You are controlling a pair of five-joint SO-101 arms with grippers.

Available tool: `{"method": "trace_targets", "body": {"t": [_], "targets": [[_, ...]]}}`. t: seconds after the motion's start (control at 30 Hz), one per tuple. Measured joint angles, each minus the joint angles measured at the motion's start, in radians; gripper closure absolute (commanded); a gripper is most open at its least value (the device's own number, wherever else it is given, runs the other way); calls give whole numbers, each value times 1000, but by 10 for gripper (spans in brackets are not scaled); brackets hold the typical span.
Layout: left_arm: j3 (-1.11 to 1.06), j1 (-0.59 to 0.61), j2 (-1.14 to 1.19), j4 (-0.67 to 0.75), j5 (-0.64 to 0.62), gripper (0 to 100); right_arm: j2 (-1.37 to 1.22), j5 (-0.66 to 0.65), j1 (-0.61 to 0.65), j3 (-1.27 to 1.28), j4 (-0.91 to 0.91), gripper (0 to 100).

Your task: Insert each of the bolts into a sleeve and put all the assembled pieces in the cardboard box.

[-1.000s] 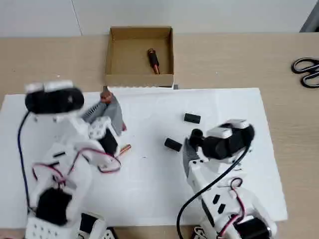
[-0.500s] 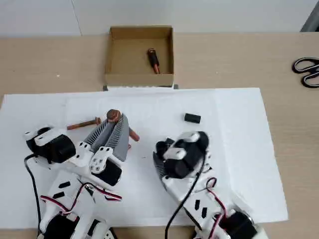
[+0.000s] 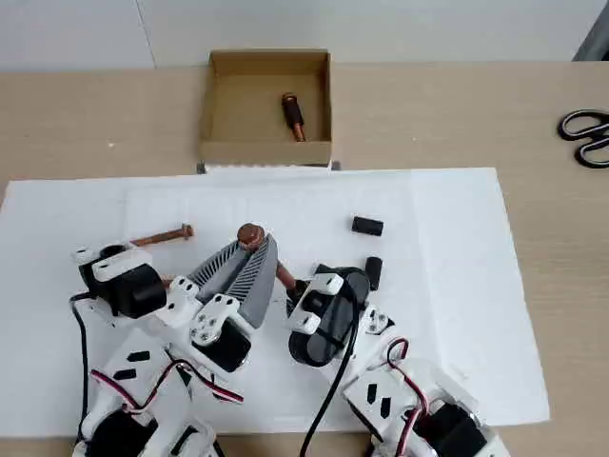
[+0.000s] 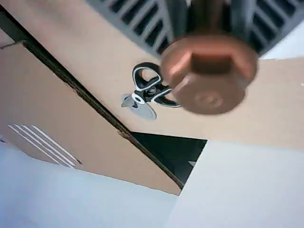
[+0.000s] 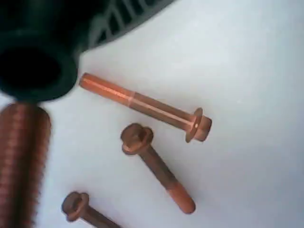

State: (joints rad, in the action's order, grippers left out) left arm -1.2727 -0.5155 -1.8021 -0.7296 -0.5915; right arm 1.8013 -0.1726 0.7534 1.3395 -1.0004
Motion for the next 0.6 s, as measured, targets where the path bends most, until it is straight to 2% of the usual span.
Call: {"method": "trace_targets", "body": {"t": [0.3,0.6], "targets": [[2,0,-2,-77,0,995,-2,-2,0,2,3,996],[2,0,-2,-77,0,995,-2,-2,28,2,3,996]]}}
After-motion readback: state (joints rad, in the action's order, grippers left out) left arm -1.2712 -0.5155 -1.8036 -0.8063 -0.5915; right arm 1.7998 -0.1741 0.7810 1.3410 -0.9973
